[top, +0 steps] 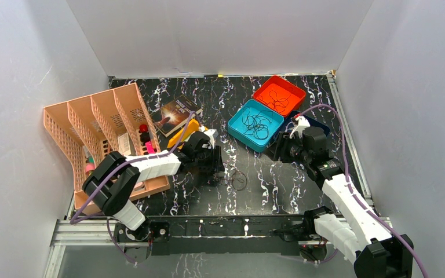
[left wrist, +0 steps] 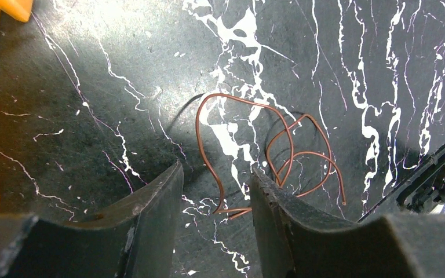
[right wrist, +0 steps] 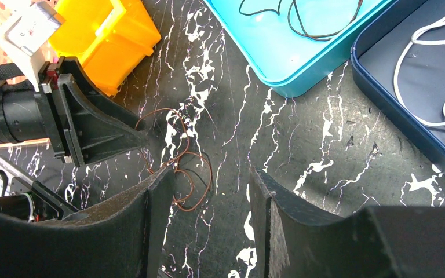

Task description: Untangle the cables

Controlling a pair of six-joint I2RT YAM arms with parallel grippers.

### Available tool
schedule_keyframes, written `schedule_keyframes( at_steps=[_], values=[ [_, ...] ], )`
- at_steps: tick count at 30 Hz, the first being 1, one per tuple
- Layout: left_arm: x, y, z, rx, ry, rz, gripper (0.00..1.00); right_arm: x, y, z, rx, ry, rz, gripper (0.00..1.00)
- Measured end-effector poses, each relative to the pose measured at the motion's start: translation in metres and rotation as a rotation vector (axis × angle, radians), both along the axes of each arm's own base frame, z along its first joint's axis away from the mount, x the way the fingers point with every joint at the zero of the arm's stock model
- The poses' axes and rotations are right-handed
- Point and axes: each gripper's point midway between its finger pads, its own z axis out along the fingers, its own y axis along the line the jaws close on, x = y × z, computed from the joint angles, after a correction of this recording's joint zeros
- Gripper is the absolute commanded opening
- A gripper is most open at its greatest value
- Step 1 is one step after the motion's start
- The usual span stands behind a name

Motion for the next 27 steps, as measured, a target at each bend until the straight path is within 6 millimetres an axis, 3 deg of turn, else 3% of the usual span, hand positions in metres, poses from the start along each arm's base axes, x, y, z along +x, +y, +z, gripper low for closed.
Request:
schedule_keyframes(
  at_steps=[19, 25, 27],
  values=[
    [-0.003, -0.010, -0.005, -0.041, 0.027, -0.029, 0.24, 0.000, 0.000, 0.000, 0.001, 0.000, 0.002, 0.59],
    [-0.005, -0.011, -0.007, -0.042, 0.036, -0.036, 0.01, 0.000, 0.000, 0.000, 0.001, 0.000, 0.002, 0.59],
    [-0.005, -0.010, -0.007, -0.037, 0.035, -0.041, 0.00, 0.000, 0.000, 0.000, 0.001, 0.000, 0.002, 0.60]
  ],
)
